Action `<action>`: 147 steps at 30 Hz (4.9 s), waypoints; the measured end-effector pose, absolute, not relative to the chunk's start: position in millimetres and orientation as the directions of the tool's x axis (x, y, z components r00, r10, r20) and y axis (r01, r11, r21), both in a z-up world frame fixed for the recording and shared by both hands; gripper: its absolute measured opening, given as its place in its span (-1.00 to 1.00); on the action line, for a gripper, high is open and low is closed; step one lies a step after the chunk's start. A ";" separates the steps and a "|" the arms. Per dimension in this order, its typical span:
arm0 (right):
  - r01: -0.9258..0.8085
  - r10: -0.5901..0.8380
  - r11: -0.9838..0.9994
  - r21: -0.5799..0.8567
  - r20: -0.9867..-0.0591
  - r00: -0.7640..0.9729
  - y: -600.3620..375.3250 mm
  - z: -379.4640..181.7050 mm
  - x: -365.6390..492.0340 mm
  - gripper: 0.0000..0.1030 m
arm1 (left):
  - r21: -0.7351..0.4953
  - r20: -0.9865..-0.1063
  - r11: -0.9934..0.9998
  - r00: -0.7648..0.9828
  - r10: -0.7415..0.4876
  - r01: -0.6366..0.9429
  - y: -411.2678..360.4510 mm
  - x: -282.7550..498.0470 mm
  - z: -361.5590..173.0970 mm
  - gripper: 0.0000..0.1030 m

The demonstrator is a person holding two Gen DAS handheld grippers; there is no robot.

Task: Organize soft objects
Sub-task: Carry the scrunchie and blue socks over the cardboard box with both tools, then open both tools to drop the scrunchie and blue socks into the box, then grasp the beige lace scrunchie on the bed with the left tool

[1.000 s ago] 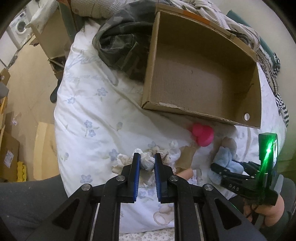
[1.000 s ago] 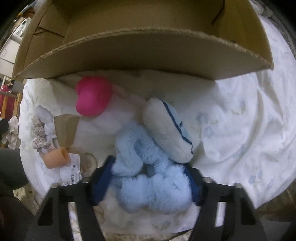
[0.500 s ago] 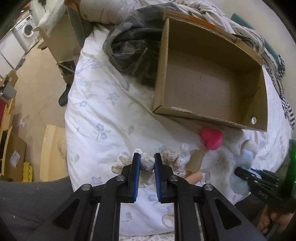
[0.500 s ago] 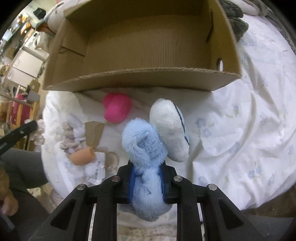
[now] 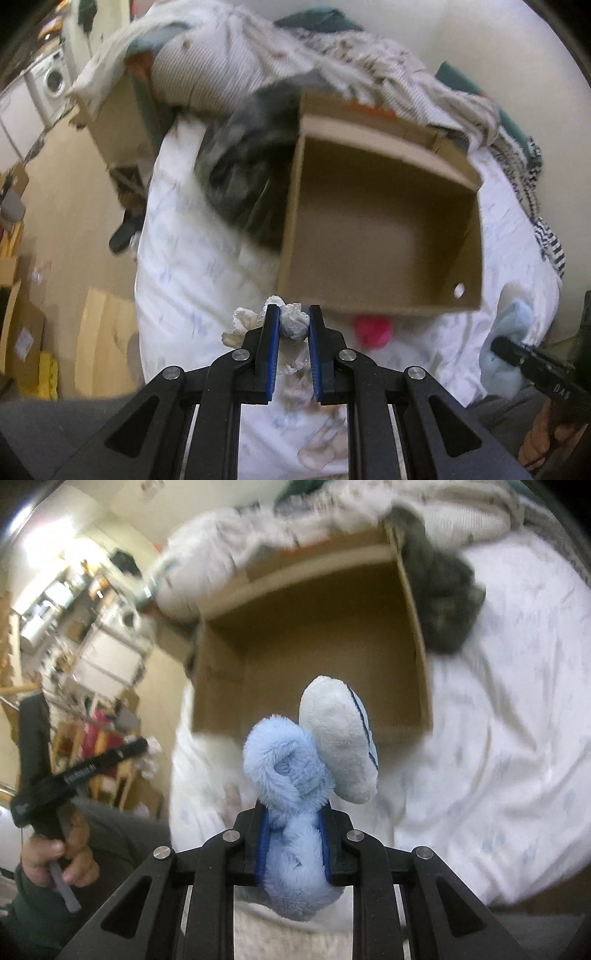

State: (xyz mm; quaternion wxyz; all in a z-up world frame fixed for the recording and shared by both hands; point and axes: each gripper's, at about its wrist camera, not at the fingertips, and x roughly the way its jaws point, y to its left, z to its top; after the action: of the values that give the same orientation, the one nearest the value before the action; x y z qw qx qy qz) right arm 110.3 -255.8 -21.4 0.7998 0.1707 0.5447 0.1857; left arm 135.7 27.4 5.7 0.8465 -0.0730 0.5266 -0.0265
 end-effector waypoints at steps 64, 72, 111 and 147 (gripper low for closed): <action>-0.081 0.350 0.936 0.341 -0.895 0.277 -216.0 -107.5 225.9 -0.55 | -0.034 -0.880 0.996 0.470 -0.071 0.087 -35.8 227.5 -73.2 0.31; -0.083 0.350 0.936 0.341 -0.891 0.288 -219.1 -106.6 223.8 -0.54 | -0.019 -0.878 0.997 0.475 -0.051 0.072 -33.6 226.7 -70.9 0.31; -0.075 0.307 0.950 0.304 -0.850 0.429 -232.1 -53.9 179.3 0.43 | -0.030 -0.845 1.000 0.534 -0.030 0.008 -8.1 179.0 -30.5 0.31; -0.099 0.314 0.949 0.298 -0.879 0.360 -217.5 -66.4 112.3 0.43 | -0.005 -0.887 0.997 0.460 0.031 -0.078 21.7 114.4 -48.1 0.31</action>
State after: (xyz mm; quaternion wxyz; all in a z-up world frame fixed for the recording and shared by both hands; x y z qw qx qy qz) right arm 112.3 -217.5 -66.4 0.8188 0.0971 0.5516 0.1260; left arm 114.4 21.7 -48.1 0.8542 -0.0224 0.5185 0.0319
